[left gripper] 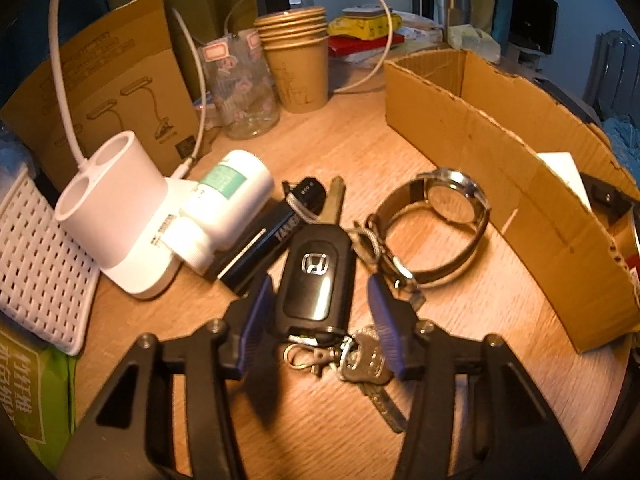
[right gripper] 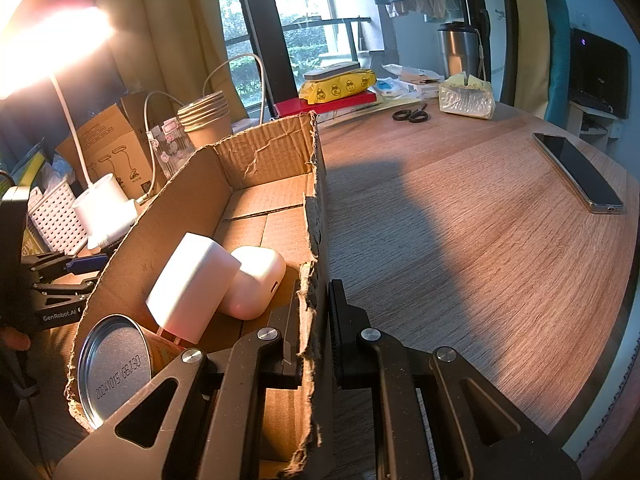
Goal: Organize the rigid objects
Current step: 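Grasp the black car key with its key ring using the left tool, then carry the car key with the left tool and lower it into the box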
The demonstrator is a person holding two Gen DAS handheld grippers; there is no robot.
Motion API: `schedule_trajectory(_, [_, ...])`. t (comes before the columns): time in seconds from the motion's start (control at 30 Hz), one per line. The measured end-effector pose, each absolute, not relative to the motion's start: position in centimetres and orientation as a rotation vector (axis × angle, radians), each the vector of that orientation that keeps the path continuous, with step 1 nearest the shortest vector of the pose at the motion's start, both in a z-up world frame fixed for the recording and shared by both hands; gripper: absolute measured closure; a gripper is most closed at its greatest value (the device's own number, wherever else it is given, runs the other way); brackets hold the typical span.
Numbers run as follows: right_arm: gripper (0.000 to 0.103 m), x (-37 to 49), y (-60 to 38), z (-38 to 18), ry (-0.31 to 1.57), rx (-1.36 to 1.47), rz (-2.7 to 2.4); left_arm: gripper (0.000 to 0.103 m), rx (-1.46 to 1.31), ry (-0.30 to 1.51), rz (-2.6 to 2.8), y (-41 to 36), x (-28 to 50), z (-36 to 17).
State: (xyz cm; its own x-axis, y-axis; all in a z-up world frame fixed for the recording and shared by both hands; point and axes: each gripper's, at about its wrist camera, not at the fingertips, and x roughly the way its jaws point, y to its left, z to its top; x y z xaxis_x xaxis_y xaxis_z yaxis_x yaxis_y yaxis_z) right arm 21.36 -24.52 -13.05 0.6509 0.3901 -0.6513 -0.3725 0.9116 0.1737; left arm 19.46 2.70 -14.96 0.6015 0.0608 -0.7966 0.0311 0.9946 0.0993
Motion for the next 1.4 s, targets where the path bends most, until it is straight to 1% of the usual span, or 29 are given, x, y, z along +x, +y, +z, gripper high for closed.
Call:
schedule_trajectory(0.07, [0.092, 21.4, -24.5, -13.0, 0.746, 0.025, 0.433, 0.057, 0.100, 0.926, 0.016, 2.7, 19.6, -14.9])
schedule_trajectory(0.1, [0.092, 21.3, -24.4, -13.1, 0.746, 0.025, 0.433, 0.064, 0.105, 0.924, 0.020, 2.7, 19.6, -14.9])
schedule_trajectory(0.77, [0.092, 21.4, -24.4, -13.1, 0.746, 0.025, 0.433, 0.065, 0.004, 0.894, 0.025, 3.8, 17.6, -13.3])
schedule_trajectory(1.4, [0.092, 21.4, -24.4, -13.1, 0.746, 0.025, 0.433, 0.065, -0.034, 0.814, 0.009, 3.6, 15.8, -9.3])
